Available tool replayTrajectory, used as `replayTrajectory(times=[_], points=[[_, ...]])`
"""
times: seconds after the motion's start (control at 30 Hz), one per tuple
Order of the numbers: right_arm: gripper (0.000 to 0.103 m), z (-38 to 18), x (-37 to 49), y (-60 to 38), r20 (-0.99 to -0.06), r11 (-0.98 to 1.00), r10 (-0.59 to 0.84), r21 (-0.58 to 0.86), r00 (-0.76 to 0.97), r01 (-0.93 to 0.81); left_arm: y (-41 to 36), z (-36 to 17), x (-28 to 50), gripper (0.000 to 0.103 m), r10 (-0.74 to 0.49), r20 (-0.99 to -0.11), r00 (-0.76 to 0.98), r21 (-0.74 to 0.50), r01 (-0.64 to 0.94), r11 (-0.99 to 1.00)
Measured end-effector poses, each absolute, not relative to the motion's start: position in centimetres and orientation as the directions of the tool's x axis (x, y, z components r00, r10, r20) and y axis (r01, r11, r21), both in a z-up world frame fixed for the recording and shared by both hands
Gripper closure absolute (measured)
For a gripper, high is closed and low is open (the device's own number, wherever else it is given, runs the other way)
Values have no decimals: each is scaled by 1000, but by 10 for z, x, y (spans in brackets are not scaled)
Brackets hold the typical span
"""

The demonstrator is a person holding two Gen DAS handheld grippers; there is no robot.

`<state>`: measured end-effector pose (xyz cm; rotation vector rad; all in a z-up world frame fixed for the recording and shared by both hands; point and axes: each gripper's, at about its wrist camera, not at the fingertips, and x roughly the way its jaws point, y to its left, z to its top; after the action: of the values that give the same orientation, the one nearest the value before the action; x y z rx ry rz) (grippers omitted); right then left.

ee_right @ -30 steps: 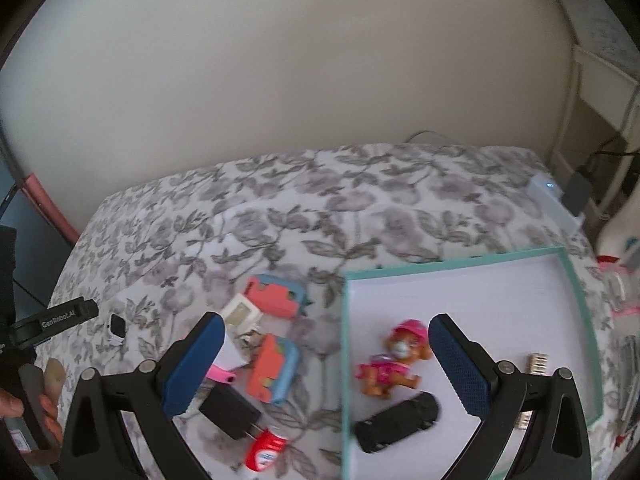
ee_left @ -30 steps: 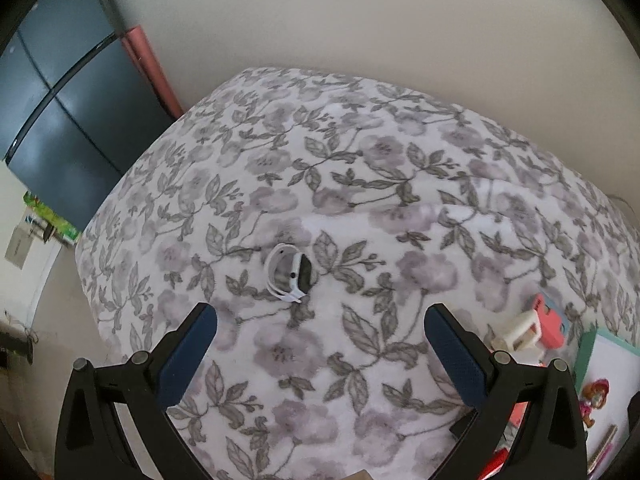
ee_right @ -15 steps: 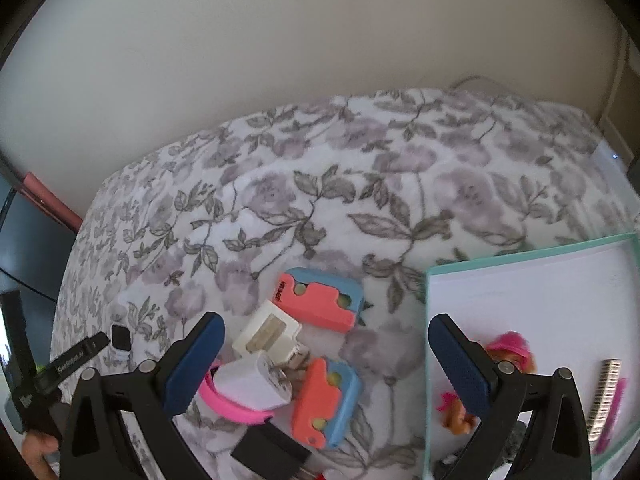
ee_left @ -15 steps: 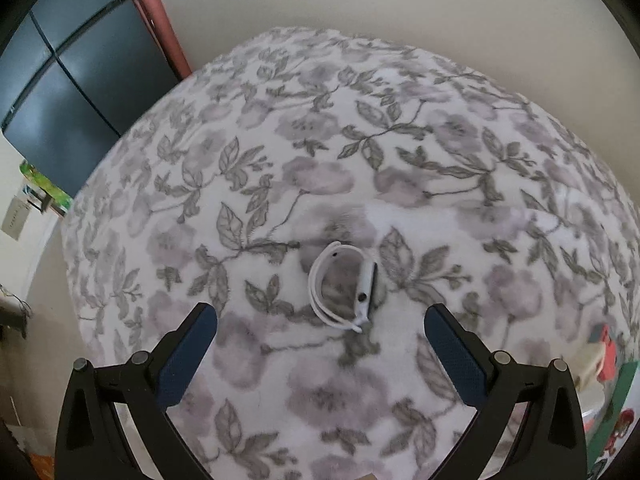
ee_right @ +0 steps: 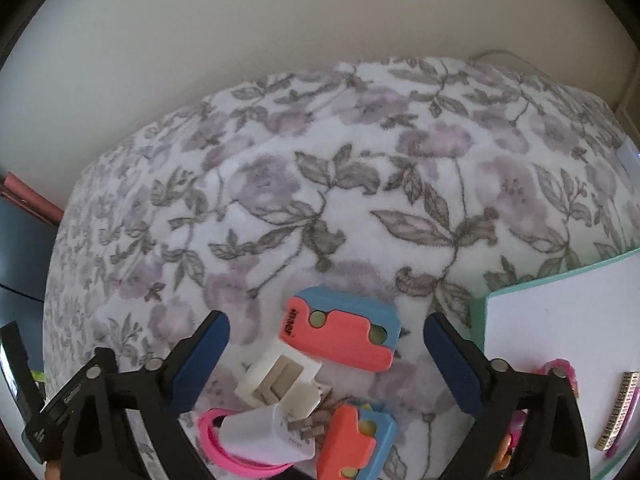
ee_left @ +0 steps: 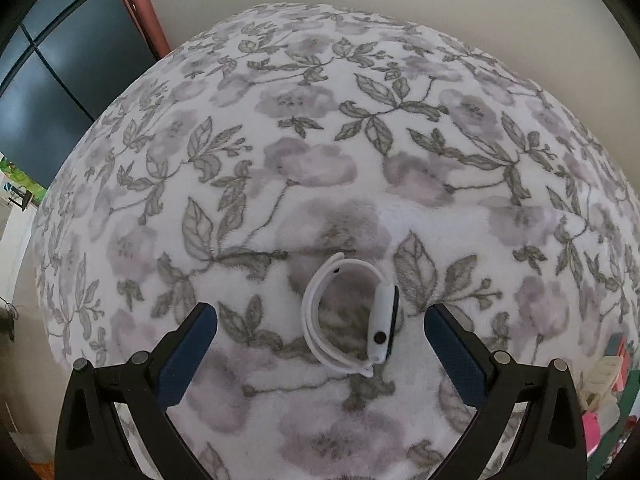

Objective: Organize rigid objects
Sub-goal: 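Grasp the white smartwatch with the left tool while the right tool grasps the pink-and-blue block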

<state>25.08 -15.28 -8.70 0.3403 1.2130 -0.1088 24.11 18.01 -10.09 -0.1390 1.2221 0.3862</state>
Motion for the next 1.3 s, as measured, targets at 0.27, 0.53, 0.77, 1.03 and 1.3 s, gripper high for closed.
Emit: replayTrajectory(times=[0.27, 0.53, 0.77, 1.03, 1.3], points=[[15, -109, 261, -156, -952, 937, 62, 159, 301, 310, 178, -108, 247, 3, 212, -934, 287, 104, -348, 932], [17, -122, 263, -155, -961, 929, 41, 138, 275, 344, 176, -117, 250, 20, 205, -938, 278, 102, -344, 933], [22, -124, 266, -153, -965, 928, 47, 138, 260, 346, 162, -114, 251, 38, 203, -934, 293, 105, -317, 942], [27, -120, 260, -159, -959, 924, 77, 172, 274, 343, 154, -111, 250, 52, 200, -932, 301, 105, -304, 947], [27, -104, 252, -170, -948, 909, 116, 221, 296, 354, 152, -102, 242, 52, 180, -940, 290, 87, -306, 948]])
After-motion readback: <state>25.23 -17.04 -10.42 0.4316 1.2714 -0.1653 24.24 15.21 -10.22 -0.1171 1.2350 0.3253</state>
